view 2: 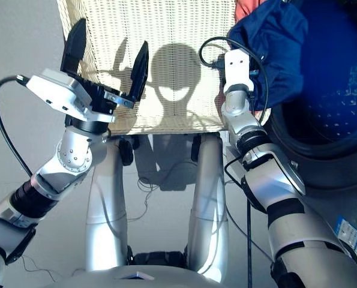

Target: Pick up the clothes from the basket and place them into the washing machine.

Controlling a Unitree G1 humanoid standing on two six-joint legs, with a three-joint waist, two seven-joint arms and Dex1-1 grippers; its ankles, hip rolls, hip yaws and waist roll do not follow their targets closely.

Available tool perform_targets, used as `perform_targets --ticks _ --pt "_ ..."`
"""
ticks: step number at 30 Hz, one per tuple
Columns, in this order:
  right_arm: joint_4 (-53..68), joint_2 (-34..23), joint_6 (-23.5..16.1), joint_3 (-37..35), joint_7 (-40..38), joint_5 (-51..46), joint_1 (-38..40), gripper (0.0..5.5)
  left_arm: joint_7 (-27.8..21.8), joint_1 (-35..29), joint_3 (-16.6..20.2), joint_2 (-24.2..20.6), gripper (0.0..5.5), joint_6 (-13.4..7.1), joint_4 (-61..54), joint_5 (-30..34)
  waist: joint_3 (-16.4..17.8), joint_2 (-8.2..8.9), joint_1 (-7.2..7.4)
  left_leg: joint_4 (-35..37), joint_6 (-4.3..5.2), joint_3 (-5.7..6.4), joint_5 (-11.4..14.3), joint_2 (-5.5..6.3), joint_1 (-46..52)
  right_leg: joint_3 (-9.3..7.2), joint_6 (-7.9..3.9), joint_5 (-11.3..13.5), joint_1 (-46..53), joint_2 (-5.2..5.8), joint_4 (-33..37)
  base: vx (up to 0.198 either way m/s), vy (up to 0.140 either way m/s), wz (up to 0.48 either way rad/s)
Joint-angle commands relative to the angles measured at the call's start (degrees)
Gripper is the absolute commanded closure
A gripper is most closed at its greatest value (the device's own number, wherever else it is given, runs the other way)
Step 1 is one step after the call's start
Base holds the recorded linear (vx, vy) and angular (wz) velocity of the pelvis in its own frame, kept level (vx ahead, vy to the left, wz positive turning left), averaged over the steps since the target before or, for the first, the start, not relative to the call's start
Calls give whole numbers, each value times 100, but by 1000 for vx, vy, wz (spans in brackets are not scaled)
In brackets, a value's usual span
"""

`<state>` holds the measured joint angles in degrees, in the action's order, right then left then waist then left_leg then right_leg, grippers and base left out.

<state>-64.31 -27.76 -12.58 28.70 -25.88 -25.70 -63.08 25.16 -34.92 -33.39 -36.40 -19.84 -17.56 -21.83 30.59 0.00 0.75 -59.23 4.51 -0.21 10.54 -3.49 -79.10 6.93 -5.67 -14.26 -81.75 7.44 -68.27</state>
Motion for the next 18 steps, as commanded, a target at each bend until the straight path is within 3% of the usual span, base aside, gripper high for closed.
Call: perform_targets --ticks 1,5,8,12,18 --pt "-35 -377 -27 -302 -133 -418 161 550 -24 50 186 99 0 -277 -523 1 -80 -177 131 -256 -80 -177 213 20 235 -403 63 217 232 -125 341 0 0 0" --pt "832 -385 -234 -348 -200 -493 515 550 -4 97 233 85 0 -289 -551 33 -80 -129 170 -251 -88 -177 203 28 238 -391 57 234 243 -139 360 0 0 0" --pt "2245 -570 -497 -410 117 -809 1297 550 -26 226 339 1 0 -312 -621 58 -80 -33 255 -228 -92 -171 210 26 250 -384 41 231 261 -157 400 0 0 0" --pt "3340 -740 -846 -868 361 -1301 2172 550 -26 331 414 -86 0 -340 -637 85 -80 22 330 -190 -99 -171 176 43 264 -368 23 241 275 -158 440 0 0 0" --pt "4402 -1019 -1187 -1735 314 -1256 3177 550 -60 487 591 -223 0 -354 -711 155 -80 100 408 -191 -106 -154 176 72 282 -391 3 241 328 -169 455 0 0 0"
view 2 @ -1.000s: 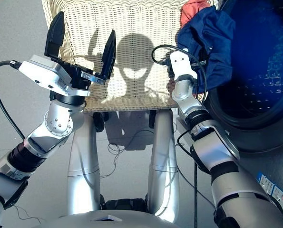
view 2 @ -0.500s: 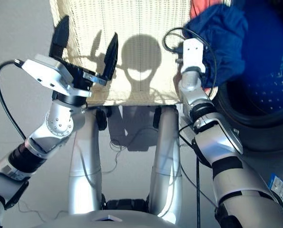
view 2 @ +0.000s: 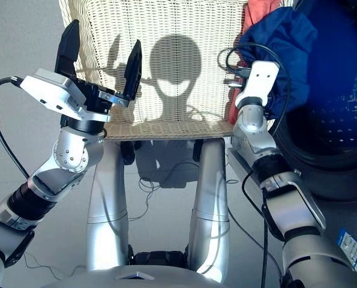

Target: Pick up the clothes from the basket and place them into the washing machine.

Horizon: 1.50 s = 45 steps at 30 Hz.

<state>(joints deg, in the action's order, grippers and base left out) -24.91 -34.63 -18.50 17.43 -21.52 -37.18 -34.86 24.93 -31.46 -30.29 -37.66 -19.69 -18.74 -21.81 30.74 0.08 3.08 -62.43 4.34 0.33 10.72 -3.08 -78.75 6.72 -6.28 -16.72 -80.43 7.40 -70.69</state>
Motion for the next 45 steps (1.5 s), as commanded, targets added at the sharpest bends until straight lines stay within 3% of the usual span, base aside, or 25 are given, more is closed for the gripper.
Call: perform_targets --ticks 1,6,9,13,14,15,17,19,24,30,39,40,41,45 --pt "629 -374 -674 -790 -189 -97 469 550 -35 150 325 -122 0 -376 -606 162 -95 104 190 130 -92 -198 163 33 258 -372 61 480 208 -169 700 0 0 0" --pt "670 -602 -968 -1618 -596 -63 543 550 -17 167 443 -132 0 -457 -676 185 -95 135 217 106 -91 -175 184 31 277 -374 38 467 242 -183 691 0 0 0" --pt "11 -883 -1088 -2052 -1101 18 244 550 -17 186 441 -163 0 -502 -717 175 -95 133 187 90 -76 -153 193 35 302 -366 24 457 259 -190 668 0 0 0" --pt "-1143 -1438 -1038 -2163 -1496 -44 -358 550 0 115 376 -180 0 -551 -726 115 -95 116 125 62 -49 -137 193 36 292 -375 20 467 258 -177 651 -22 1 -4" --pt "-1433 -1539 -1085 -2176 -1533 -206 -593 550 7 56 363 -187 0 -563 -734 107 -95 100 107 126 -66 -148 27 41 163 -373 40 628 133 -174 721 -82 10 -4" --pt "-1728 -1635 -1109 -2181 -1579 -349 -744 550 23 49 344 -201 0 -557 -744 106 -95 87 96 119 -61 -145 35 39 164 -372 37 626 137 -168 717 -81 12 6" --pt "-2259 -1817 -1052 -2145 -1598 -541 -986 550 30 46 305 -220 0 -551 -745 77 -95 69 71 77 -35 -128 160 38 265 -375 19 508 245 -164 656 33 1 -6" --pt "-2804 -2010 -999 -2114 -1554 -831 -1316 550 45 -23 260 -232 0 -521 -735 87 -95 51 44 130 -46 -144 10 44 151 -385 39 652 144 -134 727 -40 8 12" --pt "-4218 -2527 -678 -2014 -1512 -1419 -1889 550 94 -155 120 -312 0 -448 -749 124 -95 -1 -5 115 -20 -142 16 53 159 -398 35 649 159 -104 706 0 0 0" --pt "-4760 -2704 -423 -1826 -1517 -1546 -2116 550 153 -300 -15 -351 0 -376 -723 207 -95 -29 -7 86 -9 -138 21 39 151 -396 38 642 159 -81 685 0 0 0" --pt "-4506 -2519 -655 -1774 -1912 -1746 -2467 550 406 -385 -48 -342 0 -368 -731 321 -95 -54 15 101 -19 -162 31 39 156 -386 35 627 168 -73 695 0 0 0" --pt "-4498 -2516 -652 -1777 -1917 -1741 -2462 41 407 -384 -48 -342 0 -369 -729 323 -95 -53 17 103 -19 -163 30 39 159 -385 35 627 170 -73 696 0 0 0" --pt "-4467 -2482 -632 -1729 -1852 -1753 -2459 0 396 -392 -66 -328 0 -381 -718 320 -95 -48 24 106 -16 -164 31 33 160 -378 38 625 171 -76 700 0 0 0" --pt "-4434 -2380 -616 -1621 -1589 -1946 -2558 0 335 -404 -87 -261 0 -407 -674 236 -95 -30 22 152 -15 -163 12 47 167 -376 41 634 193 -75 750 0 0 0"
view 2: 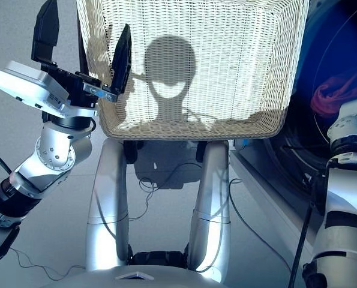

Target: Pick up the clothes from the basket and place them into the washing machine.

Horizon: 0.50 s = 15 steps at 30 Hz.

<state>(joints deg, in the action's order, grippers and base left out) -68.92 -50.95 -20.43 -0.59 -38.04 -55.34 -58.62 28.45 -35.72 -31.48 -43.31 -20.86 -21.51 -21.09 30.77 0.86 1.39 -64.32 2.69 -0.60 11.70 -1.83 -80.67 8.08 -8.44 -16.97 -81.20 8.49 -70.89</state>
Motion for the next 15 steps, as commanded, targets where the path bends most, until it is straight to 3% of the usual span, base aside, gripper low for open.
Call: perform_targets --ticks 1,5,7,8,11,15 --pt "-54 -710 -409 210 133 -162 -190 0 -38 28 35 309 0 -292 -393 148 -98 -111 189 351 149 -73 -92 -80 361 -516 258 660 272 -183 776 0 0 0" --pt "254 -354 -537 305 346 -230 -134 0 -114 97 102 363 0 -296 -396 36 -98 -118 175 381 135 -75 -110 -86 397 -519 266 671 307 -189 795 0 0 0" --pt "893 -80 -744 212 438 -181 251 0 -132 170 183 447 0 -268 -381 28 -98 -98 207 412 125 -84 -125 -82 412 -519 272 686 315 -195 833 0 0 0" --pt "1674 292 -1028 242 408 -38 526 0 -117 182 246 534 0 -247 -353 60 -98 -88 234 473 117 -97 -145 -91 433 -517 274 706 337 -208 901 0 0 0" --pt "3292 956 -1320 231 322 434 1284 0 -90 243 342 644 0 -192 -285 100 -98 -30 306 587 96 -128 -183 -96 490 -504 277 744 387 -236 1028 0 0 0" --pt "5028 1643 -1358 336 338 1100 2238 0 -101 402 436 709 0 -89 -220 80 -98 17 374 785 79 -149 -235 -105 601 -516 279 763 498 -244 1226 0 0 0"
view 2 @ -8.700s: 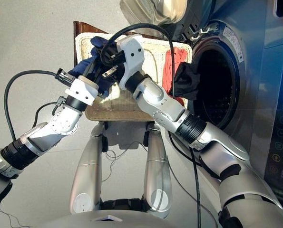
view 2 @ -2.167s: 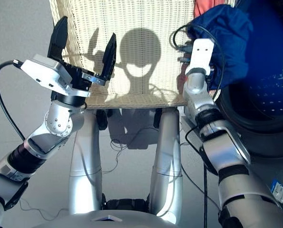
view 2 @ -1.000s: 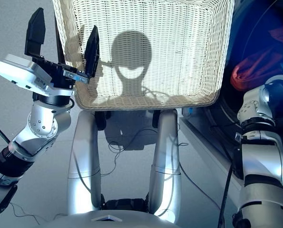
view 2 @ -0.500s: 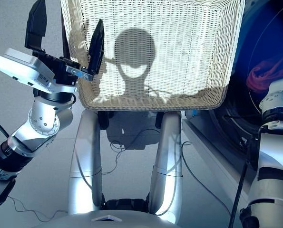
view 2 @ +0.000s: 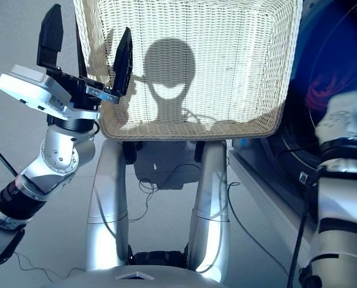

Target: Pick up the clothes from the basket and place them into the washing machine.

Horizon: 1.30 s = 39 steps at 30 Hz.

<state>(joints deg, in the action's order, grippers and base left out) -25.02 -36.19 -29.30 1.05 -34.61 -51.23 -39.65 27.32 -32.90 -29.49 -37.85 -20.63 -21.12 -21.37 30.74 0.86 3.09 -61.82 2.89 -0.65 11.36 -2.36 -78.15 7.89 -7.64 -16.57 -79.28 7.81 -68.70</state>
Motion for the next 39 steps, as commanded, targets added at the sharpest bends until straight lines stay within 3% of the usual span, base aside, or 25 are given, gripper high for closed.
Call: perform_targets --ticks 1,7,8,13,16,19,22,24,25,26,27,30,34,35,36,39 --pt "1004 320 -450 247 52 814 559 0 1 153 253 163 0 -91 -239 98 -95 20 216 619 59 -167 -232 -49 394 -503 201 745 343 -178 1083 0 0 0" --pt "2096 610 -50 840 581 1500 1392 0 -166 395 319 122 0 4 -115 44 -95 39 244 1065 46 -227 -365 -77 721 -523 192 905 629 -176 1503 0 0 0" --pt "2279 557 88 1091 1009 1668 1658 0 -271 464 331 50 0 11 -37 144 -95 29 243 1213 34 -241 -392 -79 909 -529 167 950 796 -141 1647 0 0 0" --pt "2258 354 358 1545 1677 2255 2169 0 -569 734 345 -47 0 -5 246 316 -95 6 234 1690 61 -276 -499 -112 1507 -550 129 1039 1359 -73 2061 17 1 0" --pt "1667 303 580 1945 2135 2665 2487 0 -1121 1090 347 230 0 -92 1070 -88 -95 7 209 2333 76 -271 -606 -100 2451 -680 110 1165 2285 -15 2642 126 6 33" --pt "961 349 807 2124 2501 2921 2601 0 -2095 1510 363 719 0 54 2122 -1398 -95 -1 200 2974 95 -323 -702 -6 3395 -788 32 1355 3248 49 3315 165 18 -39" --pt "124 538 951 2082 2846 2955 2674 0 -2586 1713 508 1027 0 203 3165 -1402 -95 -5 168 3681 101 -438 -838 24 4414 -873 -55 1642 4268 78 4207 170 51 -95" --pt "-406 644 1091 2066 3107 3065 2746 0 -2910 1883 693 1329 0 285 3946 -1500 -95 4 106 4340 99 -435 -1034 47 5253 -959 -133 1907 5100 118 4966 149 12 -213" --pt "-406 645 1091 2066 3107 3065 2742 0 -2910 1880 695 1329 0 284 3946 -1500 -95 5 110 4358 99 -433 -1051 51 5255 -962 -133 1919 5101 121 4980 203 0 -224" --pt "-762 780 1191 2062 3355 3083 2851 0 -3153 2125 946 1612 0 373 4813 -1513 -287 28 45 5096 110 -440 -1245 44 5991 -1019 -195 2142 5776 110 5572 245 -10 -170" --pt "-895 832 1240 2054 3519 3122 2988 0 -3279 2290 1084 1724 0 426 5194 -1480 -444 35 15 5412 132 -434 -1318 66 6297 -1048 -205 2206 6091 122 5862 326 -20 -155" --pt "-1533 1004 1355 1899 3723 3306 3314 0 -3513 2689 1315 1929 0 575 6043 -1197 -836 45 -48 5843 167 -408 -1399 64 6849 -1199 -249 2352 6721 228 6390 216 -24 1" --pt "-2451 1269 1577 1709 4010 3413 3662 0 -3674 3077 1601 2064 0 781 7301 -424 -1324 18 -99 6274 162 -393 -1401 43 7450 -1287 -271 2360 7289 247 6769 157 7 121" --pt "-2453 1269 1576 1710 4010 3413 3661 0 -3675 3075 1602 2067 0 777 7307 -422 -1314 16 -100 6284 163 -394 -1403 42 7467 -1288 -271 2360 7304 246 6774 154 23 141" --pt "-3049 1432 1718 1479 4132 3235 3802 0 -3706 3173 1808 2142 0 885 7991 12 -1566 15 -126 6390 158 -404 -1380 23 7671 -1316 -276 2322 7501 244 6844 160 12 97" --pt "-3543 1732 1844 904 4285 2535 4018 0 -3685 3309 2241 2228 0 1018 8883 364 -1869 28 -133 6405 153 -402 -1312 -12 7927 -1320 -273 2246 7769 232 6853 163 21 42"
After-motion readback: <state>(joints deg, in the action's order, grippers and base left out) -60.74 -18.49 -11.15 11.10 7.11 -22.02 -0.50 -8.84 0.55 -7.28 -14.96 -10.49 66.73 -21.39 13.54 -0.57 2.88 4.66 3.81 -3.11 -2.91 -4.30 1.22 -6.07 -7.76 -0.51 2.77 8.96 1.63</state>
